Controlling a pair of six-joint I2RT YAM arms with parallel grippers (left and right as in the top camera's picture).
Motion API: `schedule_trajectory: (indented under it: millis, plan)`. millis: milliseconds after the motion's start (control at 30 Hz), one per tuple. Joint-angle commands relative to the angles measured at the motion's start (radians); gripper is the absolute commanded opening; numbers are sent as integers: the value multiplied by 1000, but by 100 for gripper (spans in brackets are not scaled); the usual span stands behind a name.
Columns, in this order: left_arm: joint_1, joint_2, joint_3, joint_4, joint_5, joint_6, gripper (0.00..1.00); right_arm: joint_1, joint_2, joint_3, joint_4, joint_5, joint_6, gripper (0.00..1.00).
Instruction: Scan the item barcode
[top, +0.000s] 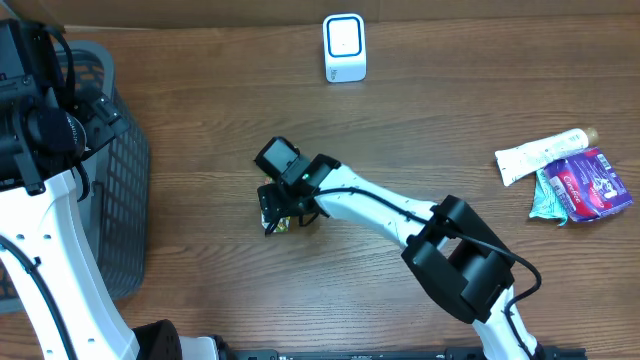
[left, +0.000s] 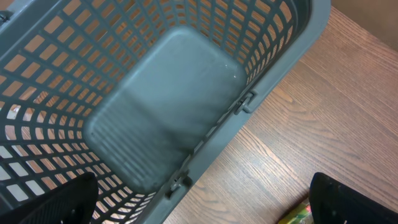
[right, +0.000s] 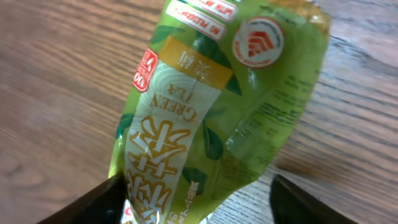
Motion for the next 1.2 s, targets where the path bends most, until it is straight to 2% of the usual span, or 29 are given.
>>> schedule_trajectory:
  millis: [0,100,167,433,600,733,867,933,1000,1167]
  plan:
    - [4,4,-2,2,0,-13,100,5,0,13,-6,131,23,63]
    - [4,4,-2,2,1,-13,99,-1,0,13,-31,137,23,49]
    - [4,4,-2,2,0,-13,100,-11,0,13,-55,149,54,44]
    - [4,4,-2,2,0,-13,100,-92,-1,14,-114,66,85,43]
    - [4,4,-2,2,1,-13,99,-177,-1,24,-159,-138,-102,43]
    - [4,4,-2,2,1,-13,100,-252,-1,42,-261,-223,-276,44]
    - [4,4,-2,2,1,-13,99,-322,-1,57,-366,-223,-428,50]
    - [4,4,-2,2,0,-13,99,-344,-1,69,-394,-241,-497,62]
    - [4,4,-2,2,0,-13,99,-361,-1,102,-436,-275,-605,68]
    - [4,4,-2,2,0,-13,100,-378,-1,205,-512,-270,-768,76]
